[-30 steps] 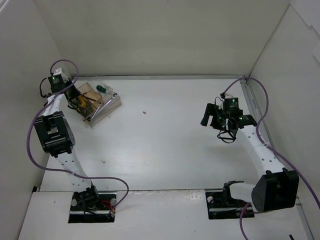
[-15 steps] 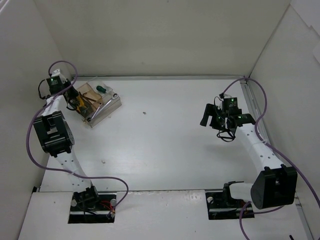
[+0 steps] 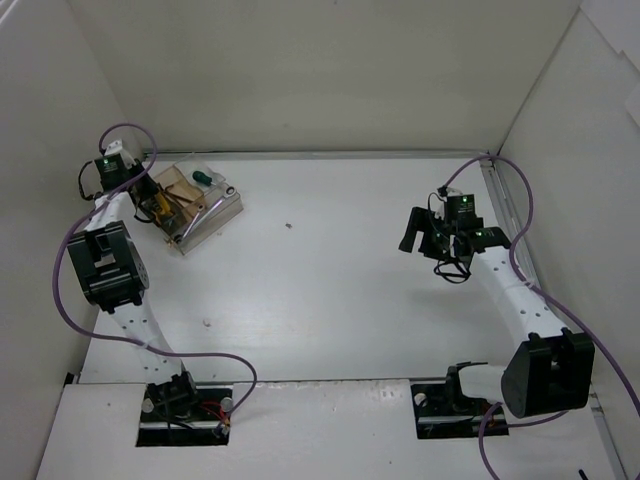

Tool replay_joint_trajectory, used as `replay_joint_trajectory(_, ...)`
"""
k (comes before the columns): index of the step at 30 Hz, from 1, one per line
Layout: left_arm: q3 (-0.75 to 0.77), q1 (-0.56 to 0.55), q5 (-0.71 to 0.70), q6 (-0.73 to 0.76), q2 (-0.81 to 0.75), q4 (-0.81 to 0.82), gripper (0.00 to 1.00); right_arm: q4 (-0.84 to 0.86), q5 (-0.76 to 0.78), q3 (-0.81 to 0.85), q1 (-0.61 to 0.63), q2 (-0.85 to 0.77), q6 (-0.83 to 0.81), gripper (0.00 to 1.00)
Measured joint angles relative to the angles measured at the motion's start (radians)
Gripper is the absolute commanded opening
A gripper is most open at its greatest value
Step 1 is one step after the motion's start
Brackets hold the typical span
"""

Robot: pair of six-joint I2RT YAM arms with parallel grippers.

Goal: Sort the tools into containers

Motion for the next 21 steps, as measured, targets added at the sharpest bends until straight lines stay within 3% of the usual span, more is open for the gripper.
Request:
replay_joint_trajectory(14,-0.032,0.0,0.002,0.001,0.0,0.035,0.24,0.0,-0.02,0.0,0.0,0.0,0.001,0.82)
replay_joint_trajectory(17,-0.048,0.0,0.001,0.001,-0.01,0.041,0.33,0.0,-0.02,0.0,0.0,0.0,0.0,0.82)
replay_joint_trajectory(21,-0.088,0.0,-0.008,-0.003,-0.054,0.036,0.73,0.0,-0.019,0.0,0.0,-0.005,-0.002,0.85)
